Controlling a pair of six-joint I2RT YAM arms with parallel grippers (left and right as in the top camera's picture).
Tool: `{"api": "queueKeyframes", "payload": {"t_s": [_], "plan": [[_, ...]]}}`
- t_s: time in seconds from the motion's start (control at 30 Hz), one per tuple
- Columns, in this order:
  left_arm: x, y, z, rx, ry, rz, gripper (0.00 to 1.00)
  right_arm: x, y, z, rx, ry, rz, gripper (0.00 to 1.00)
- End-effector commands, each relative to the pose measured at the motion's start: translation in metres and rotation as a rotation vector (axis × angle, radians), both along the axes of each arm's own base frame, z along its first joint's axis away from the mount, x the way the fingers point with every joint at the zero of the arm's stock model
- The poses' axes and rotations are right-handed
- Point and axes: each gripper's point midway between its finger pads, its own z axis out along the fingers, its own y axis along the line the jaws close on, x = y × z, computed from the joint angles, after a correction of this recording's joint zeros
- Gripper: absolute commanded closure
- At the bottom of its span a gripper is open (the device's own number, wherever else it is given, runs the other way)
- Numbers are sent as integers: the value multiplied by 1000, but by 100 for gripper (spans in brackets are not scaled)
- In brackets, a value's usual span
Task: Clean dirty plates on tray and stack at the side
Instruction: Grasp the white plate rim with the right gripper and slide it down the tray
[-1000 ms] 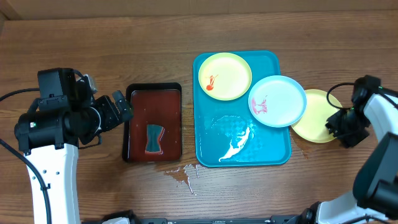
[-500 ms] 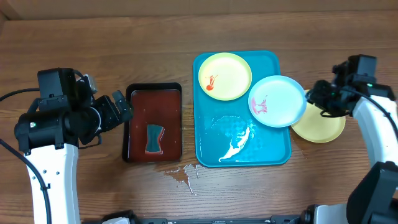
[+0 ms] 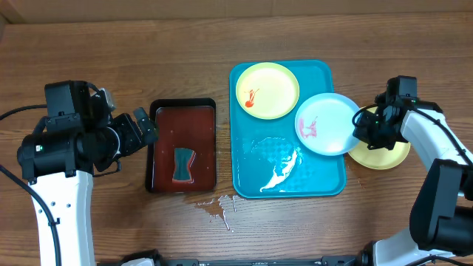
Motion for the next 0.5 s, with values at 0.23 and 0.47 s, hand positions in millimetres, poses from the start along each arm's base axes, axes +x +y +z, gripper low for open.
{"api": "queueKeyframes", "payload": {"t_s": [0.23,0.47], "plan": [[2,2,6,19,-22,-14,0,-11,29,92,67,-111,31,96],[2,2,6,19,-22,-14,0,-42,87,68,86,13,116,96]]}}
